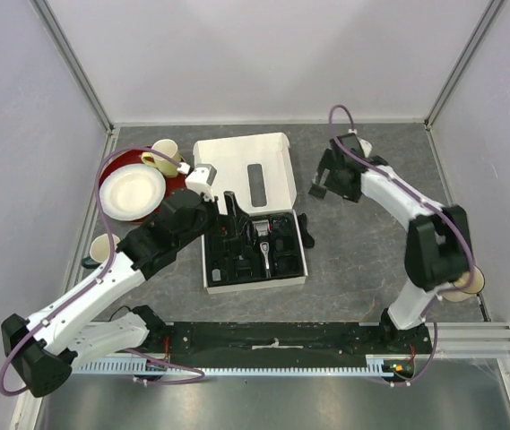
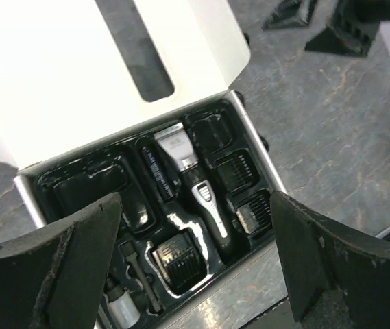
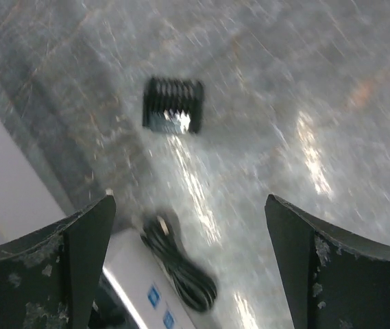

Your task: Sort the hair-cutting tools

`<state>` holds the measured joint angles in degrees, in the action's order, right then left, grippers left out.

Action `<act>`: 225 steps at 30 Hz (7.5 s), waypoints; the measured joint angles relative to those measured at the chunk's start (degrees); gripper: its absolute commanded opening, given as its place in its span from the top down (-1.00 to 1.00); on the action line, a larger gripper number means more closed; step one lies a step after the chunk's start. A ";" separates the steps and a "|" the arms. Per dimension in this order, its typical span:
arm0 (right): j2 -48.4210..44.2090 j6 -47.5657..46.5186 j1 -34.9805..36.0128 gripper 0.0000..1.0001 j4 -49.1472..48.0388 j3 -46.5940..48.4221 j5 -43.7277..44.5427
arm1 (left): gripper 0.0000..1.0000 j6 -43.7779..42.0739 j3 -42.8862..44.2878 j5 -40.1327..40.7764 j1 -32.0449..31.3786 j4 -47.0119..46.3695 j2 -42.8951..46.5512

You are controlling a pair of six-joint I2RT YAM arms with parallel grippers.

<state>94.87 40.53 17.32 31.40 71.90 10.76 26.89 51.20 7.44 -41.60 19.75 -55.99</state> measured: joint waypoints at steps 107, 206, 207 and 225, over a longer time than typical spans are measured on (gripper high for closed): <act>-49.55 38.25 6.47 0.66 2.95 -14.51 -7.96 | 0.81 -10.51 9.75 21.20 -28.57 -57.53 -33.33; -59.56 18.84 6.43 -0.87 11.19 -36.33 -9.49 | 0.78 19.10 9.53 -30.32 5.79 -20.31 -47.76; -59.56 18.82 6.43 -0.87 11.19 -36.35 -9.49 | 0.76 19.10 9.53 -30.32 5.79 -20.33 -47.76; -59.56 18.82 6.43 -0.87 11.19 -36.65 -9.49 | -0.20 14.12 12.76 -20.28 3.13 -8.90 -44.11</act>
<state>35.31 59.35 23.75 42.59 35.24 1.28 41.01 63.96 -12.84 -38.48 10.85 -100.09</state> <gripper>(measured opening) 0.937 0.599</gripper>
